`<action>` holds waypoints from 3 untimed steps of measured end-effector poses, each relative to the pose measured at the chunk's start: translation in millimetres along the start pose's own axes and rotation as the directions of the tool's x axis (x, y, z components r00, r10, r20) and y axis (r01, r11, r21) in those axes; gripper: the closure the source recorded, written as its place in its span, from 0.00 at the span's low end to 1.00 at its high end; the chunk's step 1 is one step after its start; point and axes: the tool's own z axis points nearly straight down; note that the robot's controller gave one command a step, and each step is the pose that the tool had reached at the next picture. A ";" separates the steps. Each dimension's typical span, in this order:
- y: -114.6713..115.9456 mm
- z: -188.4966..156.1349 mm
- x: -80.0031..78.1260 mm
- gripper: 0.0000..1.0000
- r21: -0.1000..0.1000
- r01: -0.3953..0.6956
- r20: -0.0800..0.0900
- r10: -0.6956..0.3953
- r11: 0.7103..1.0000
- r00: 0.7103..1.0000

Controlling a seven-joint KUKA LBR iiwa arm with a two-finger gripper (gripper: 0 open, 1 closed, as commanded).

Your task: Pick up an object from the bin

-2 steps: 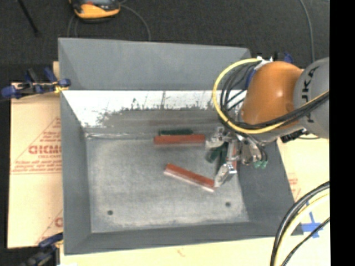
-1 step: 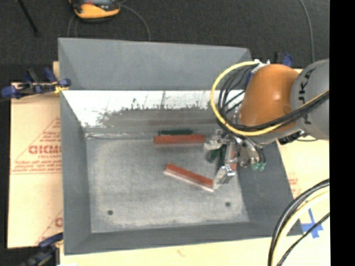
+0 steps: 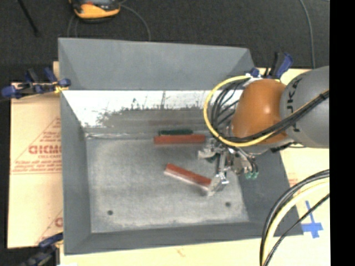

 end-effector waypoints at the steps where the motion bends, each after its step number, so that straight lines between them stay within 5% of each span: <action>1: 22.3 29.8 38.1 1.00 0.003 -0.045 -0.016 0.045 0.999 0.999; 2: 22.3 29.8 38.1 1.00 0.003 -0.044 -0.016 0.044 0.999 0.999; 3: 22.0 -6.5 43.6 1.00 -0.003 -0.045 -0.018 0.045 0.999 0.999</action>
Offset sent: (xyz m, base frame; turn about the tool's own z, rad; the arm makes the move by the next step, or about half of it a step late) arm 0.0000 0.0000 0.0000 0.0000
